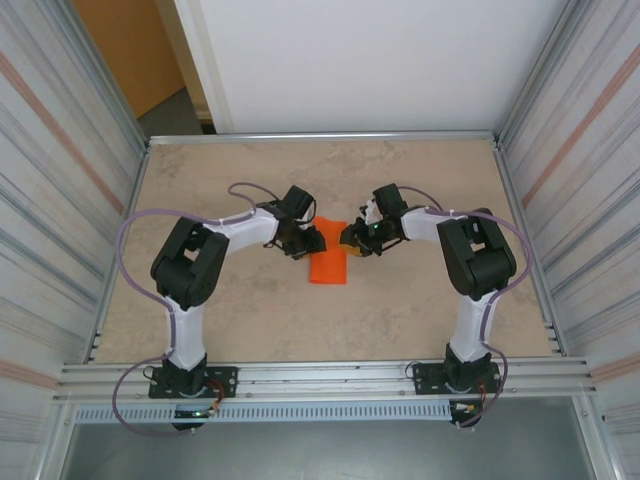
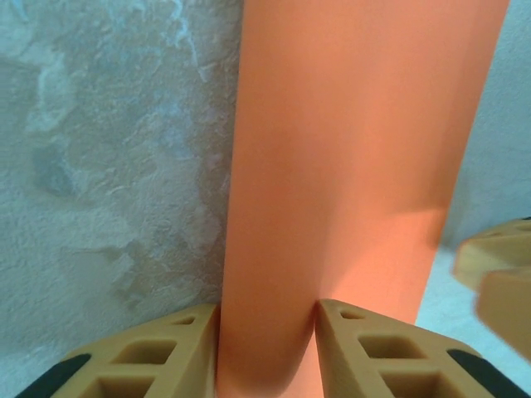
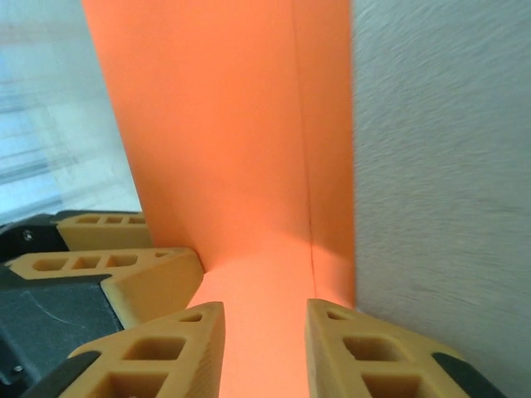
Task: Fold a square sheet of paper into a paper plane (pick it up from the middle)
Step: First fold in half a square sheet of paper at the center of the table.
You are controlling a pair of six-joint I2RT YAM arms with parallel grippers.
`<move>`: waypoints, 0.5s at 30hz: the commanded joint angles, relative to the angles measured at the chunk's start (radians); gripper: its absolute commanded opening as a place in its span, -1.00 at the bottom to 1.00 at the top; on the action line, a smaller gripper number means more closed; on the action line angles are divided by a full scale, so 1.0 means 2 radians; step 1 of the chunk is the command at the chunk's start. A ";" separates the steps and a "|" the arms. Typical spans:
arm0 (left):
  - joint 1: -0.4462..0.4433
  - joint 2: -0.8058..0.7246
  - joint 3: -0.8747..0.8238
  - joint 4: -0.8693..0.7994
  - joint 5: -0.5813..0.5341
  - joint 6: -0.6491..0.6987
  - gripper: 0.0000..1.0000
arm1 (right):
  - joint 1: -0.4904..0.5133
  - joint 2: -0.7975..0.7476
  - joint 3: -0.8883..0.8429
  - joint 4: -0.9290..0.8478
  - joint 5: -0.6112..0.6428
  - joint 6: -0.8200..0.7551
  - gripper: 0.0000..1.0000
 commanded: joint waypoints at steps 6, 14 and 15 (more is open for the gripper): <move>-0.022 0.057 0.037 -0.093 -0.040 0.020 -0.28 | -0.029 -0.105 -0.051 -0.030 0.065 -0.005 -0.37; -0.045 0.121 0.084 -0.150 -0.062 0.004 -0.16 | -0.034 -0.119 -0.074 -0.027 0.070 -0.006 -0.39; -0.047 0.127 0.087 -0.156 -0.063 0.001 -0.15 | -0.035 -0.120 -0.077 -0.027 0.069 -0.006 -0.38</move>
